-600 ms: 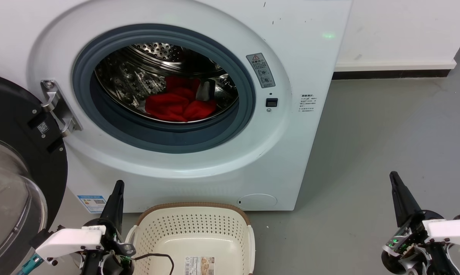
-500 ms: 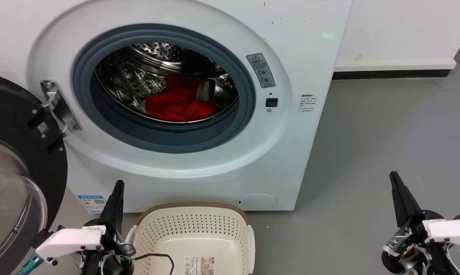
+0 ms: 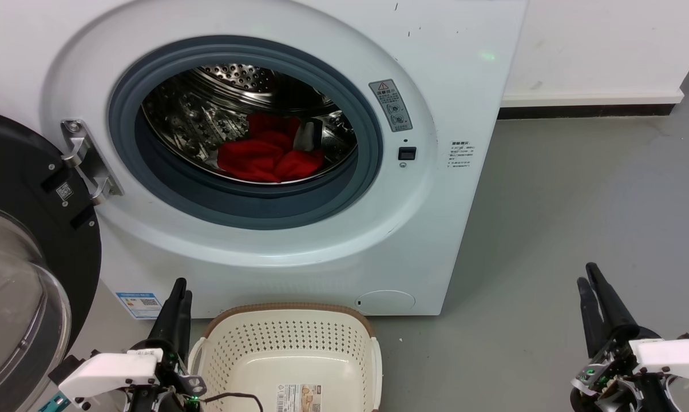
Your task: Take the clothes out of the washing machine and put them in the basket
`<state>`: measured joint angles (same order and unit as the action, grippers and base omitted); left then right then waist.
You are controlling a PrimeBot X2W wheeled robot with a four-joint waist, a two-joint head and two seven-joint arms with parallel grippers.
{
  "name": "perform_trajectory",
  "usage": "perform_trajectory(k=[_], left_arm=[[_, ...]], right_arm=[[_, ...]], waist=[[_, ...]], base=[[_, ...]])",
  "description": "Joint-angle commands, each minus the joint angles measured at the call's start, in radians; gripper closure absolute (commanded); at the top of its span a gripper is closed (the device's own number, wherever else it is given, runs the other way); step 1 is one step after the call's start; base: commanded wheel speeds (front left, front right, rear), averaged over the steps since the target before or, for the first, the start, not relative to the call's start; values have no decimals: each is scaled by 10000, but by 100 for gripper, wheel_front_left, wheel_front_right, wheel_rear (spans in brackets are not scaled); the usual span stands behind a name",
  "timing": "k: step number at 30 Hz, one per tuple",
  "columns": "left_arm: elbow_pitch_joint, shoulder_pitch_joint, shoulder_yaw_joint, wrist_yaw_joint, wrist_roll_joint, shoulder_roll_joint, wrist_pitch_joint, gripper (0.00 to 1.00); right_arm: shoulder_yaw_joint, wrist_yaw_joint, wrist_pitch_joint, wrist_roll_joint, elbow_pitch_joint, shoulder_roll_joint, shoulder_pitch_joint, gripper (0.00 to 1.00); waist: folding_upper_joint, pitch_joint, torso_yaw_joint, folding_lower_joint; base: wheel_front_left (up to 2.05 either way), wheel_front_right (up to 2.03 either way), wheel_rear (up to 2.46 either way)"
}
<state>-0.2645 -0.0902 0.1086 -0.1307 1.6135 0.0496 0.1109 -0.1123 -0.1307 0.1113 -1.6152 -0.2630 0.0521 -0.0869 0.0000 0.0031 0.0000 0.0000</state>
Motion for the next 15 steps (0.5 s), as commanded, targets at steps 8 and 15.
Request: perform_trajectory(k=[8,15], left_arm=[[309,-190,-428,-2,-284,14,-443,0],[606,-195,-565,-2,-956,14,-770,0]], right_arm=[[340,-2,-453,305,409,2,-9,0],[497,-2,-781,967,571,0,66,0]], waist=[[0,9,2,0],[0,12,11,0]], base=[[0,0,0],[0,0,0]])
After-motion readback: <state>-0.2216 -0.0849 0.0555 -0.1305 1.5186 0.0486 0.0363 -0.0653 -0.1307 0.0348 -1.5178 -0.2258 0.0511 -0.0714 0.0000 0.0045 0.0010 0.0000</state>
